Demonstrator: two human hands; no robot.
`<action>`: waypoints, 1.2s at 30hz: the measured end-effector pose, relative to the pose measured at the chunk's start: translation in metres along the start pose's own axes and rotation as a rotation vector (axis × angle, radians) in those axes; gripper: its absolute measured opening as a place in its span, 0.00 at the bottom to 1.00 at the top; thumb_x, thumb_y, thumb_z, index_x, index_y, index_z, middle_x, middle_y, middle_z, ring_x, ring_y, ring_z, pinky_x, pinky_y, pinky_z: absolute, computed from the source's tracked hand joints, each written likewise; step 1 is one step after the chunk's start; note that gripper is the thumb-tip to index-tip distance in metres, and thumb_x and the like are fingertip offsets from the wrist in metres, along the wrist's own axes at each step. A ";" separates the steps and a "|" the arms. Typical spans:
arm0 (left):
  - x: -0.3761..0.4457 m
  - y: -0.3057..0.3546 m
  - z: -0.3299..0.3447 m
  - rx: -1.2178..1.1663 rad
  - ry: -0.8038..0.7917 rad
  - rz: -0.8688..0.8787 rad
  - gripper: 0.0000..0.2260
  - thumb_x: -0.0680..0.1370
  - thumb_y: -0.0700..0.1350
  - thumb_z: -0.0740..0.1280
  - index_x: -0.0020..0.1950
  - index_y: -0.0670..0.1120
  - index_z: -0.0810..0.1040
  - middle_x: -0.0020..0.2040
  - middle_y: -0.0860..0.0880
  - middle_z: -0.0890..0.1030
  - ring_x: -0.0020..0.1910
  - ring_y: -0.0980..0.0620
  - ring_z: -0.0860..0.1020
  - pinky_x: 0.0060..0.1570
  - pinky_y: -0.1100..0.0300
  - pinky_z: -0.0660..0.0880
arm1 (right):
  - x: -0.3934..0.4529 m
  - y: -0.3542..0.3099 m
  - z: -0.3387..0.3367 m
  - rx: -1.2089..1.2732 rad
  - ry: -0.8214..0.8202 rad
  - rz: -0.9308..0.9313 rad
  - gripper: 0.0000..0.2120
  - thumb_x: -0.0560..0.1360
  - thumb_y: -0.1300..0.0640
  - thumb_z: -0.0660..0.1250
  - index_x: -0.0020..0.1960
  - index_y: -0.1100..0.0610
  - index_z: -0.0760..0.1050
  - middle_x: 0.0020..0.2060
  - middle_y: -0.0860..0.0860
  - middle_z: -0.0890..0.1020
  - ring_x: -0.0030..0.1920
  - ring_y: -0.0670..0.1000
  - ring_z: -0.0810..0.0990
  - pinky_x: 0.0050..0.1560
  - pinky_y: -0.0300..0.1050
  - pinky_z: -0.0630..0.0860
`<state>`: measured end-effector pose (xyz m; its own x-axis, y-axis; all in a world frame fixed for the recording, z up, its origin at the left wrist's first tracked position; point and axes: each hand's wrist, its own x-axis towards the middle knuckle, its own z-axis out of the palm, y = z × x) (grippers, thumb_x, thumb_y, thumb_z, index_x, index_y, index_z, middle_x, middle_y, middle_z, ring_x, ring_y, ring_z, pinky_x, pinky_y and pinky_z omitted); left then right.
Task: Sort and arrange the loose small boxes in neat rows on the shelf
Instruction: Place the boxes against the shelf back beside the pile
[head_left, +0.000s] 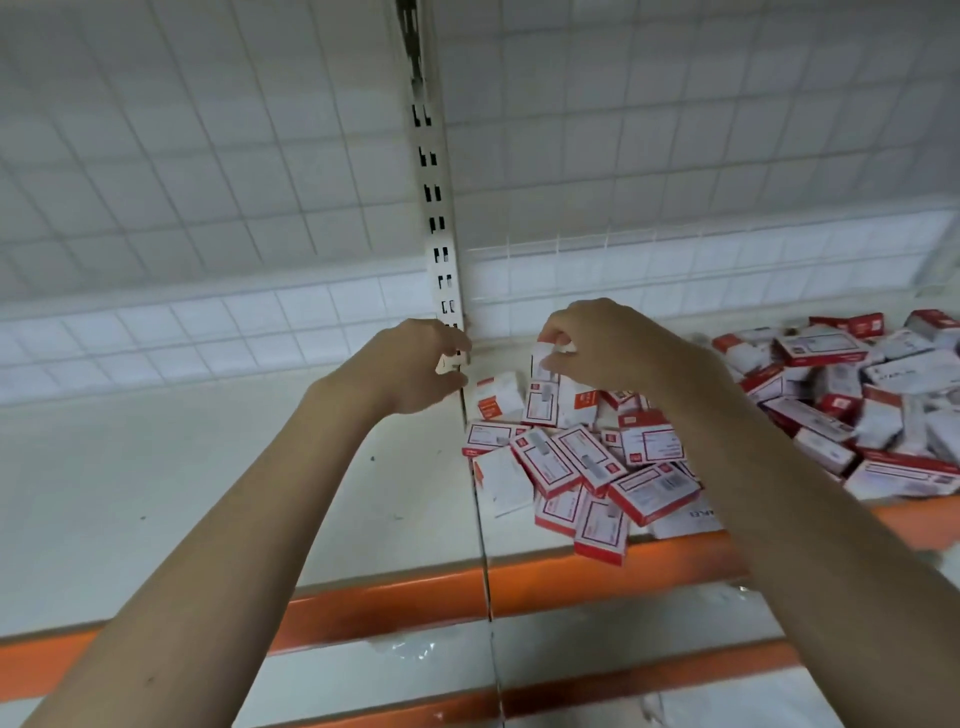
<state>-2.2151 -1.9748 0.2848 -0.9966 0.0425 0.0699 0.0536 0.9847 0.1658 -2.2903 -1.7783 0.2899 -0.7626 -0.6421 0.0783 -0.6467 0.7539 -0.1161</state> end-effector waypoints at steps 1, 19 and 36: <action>-0.001 -0.002 0.001 -0.003 0.003 -0.007 0.18 0.77 0.47 0.65 0.66 0.48 0.72 0.62 0.49 0.76 0.61 0.49 0.73 0.59 0.53 0.71 | 0.002 -0.001 0.000 -0.015 -0.003 -0.003 0.18 0.77 0.49 0.61 0.64 0.55 0.71 0.60 0.52 0.76 0.59 0.52 0.73 0.58 0.48 0.71; 0.019 -0.039 0.024 -0.005 -0.174 0.083 0.28 0.77 0.55 0.62 0.74 0.47 0.60 0.72 0.49 0.64 0.70 0.50 0.63 0.67 0.55 0.63 | -0.003 -0.044 0.019 -0.030 -0.048 0.213 0.16 0.77 0.50 0.60 0.63 0.54 0.71 0.57 0.52 0.75 0.58 0.53 0.72 0.57 0.48 0.70; 0.061 -0.015 0.061 -0.081 -0.292 0.090 0.27 0.72 0.60 0.68 0.57 0.38 0.73 0.56 0.42 0.76 0.54 0.44 0.75 0.52 0.54 0.71 | -0.066 -0.030 0.022 -0.021 0.061 0.443 0.25 0.76 0.48 0.62 0.69 0.56 0.65 0.60 0.54 0.72 0.61 0.55 0.70 0.57 0.48 0.70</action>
<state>-2.2807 -1.9763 0.2265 -0.9627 0.1875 -0.1952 0.1360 0.9587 0.2500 -2.2205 -1.7613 0.2668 -0.9651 -0.2481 0.0841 -0.2576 0.9572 -0.1319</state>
